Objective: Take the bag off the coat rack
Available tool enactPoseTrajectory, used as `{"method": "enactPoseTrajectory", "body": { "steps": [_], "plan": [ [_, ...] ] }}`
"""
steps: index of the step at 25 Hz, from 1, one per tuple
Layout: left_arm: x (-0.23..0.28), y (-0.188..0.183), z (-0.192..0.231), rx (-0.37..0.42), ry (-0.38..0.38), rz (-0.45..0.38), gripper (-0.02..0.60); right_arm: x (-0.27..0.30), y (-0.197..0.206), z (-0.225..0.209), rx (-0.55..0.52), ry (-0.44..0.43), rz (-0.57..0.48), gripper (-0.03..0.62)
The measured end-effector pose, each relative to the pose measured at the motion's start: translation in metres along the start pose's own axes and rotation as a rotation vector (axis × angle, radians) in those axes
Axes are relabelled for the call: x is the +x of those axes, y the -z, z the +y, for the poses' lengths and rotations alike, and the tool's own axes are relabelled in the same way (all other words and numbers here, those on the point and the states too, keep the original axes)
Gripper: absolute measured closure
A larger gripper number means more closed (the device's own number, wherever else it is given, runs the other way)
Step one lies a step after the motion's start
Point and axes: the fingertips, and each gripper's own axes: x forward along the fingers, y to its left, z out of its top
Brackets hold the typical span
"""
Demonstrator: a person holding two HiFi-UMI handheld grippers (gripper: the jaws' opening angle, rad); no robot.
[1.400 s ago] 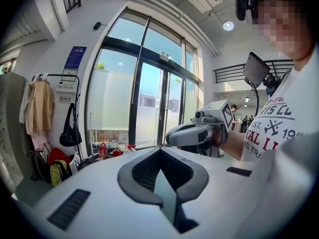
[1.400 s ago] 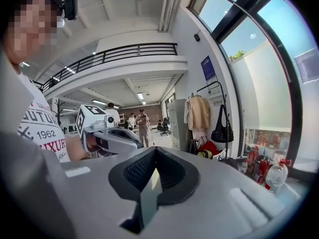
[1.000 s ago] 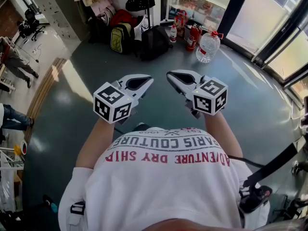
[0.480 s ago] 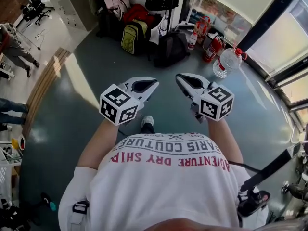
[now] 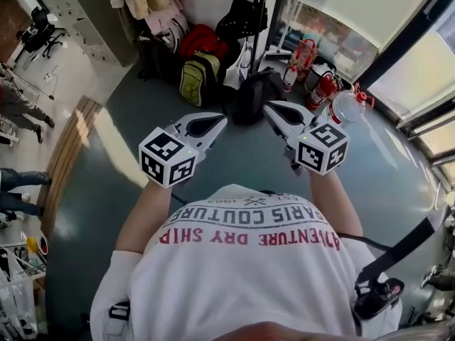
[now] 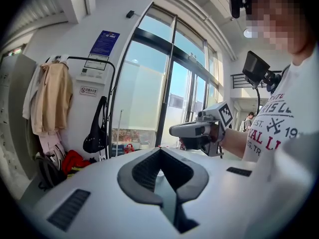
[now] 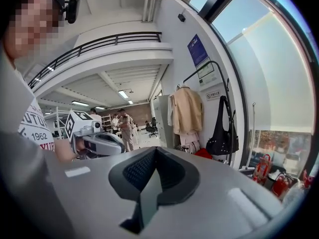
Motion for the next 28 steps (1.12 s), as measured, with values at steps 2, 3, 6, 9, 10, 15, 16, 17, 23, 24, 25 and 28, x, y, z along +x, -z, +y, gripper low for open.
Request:
{"method": "enactPoseTrajectory", "body": {
  "steps": [2, 3, 6, 9, 10, 15, 16, 17, 23, 24, 25, 28],
  "plan": [
    [0.019, -0.008, 0.020, 0.000, 0.021, 0.013, 0.581, 0.013, -0.006, -0.025, 0.019, 0.017, -0.012, 0.594],
    [0.030, -0.011, 0.029, -0.003, 0.037, 0.021, 0.581, 0.020, -0.007, -0.038, 0.028, 0.022, -0.016, 0.594],
    [0.069, -0.020, 0.058, -0.012, 0.066, 0.028, 0.581, 0.041, -0.010, -0.081, 0.034, 0.030, -0.018, 0.594],
    [0.113, -0.032, 0.097, -0.013, 0.069, 0.031, 0.581, 0.064, -0.018, -0.135, 0.043, 0.033, -0.031, 0.594],
    [0.129, -0.037, 0.110, -0.017, 0.071, 0.031, 0.581, 0.072, -0.021, -0.156, 0.047, 0.034, -0.034, 0.594],
    [0.221, -0.074, 0.183, -0.036, 0.084, 0.038, 0.581, 0.113, -0.043, -0.271, 0.063, 0.038, -0.035, 0.594],
    [0.241, -0.085, 0.199, -0.032, 0.083, 0.038, 0.581, 0.122, -0.051, -0.294, 0.065, 0.036, -0.038, 0.594],
    [0.261, -0.098, 0.214, -0.023, 0.079, 0.039, 0.581, 0.129, -0.060, -0.315, 0.067, 0.033, -0.042, 0.594],
    [0.340, -0.167, 0.263, 0.041, 0.113, -0.002, 0.581, 0.159, -0.118, -0.410, 0.027, 0.038, -0.054, 0.594],
    [0.346, -0.171, 0.268, 0.033, 0.136, -0.002, 0.581, 0.162, -0.122, -0.419, 0.024, 0.044, -0.052, 0.594],
    [0.352, -0.172, 0.273, 0.022, 0.153, 0.003, 0.581, 0.166, -0.123, -0.425, 0.026, 0.048, -0.048, 0.594],
    [0.366, -0.172, 0.295, 0.000, 0.153, 0.027, 0.581, 0.180, -0.121, -0.442, 0.053, 0.047, -0.038, 0.594]
  ]
}}
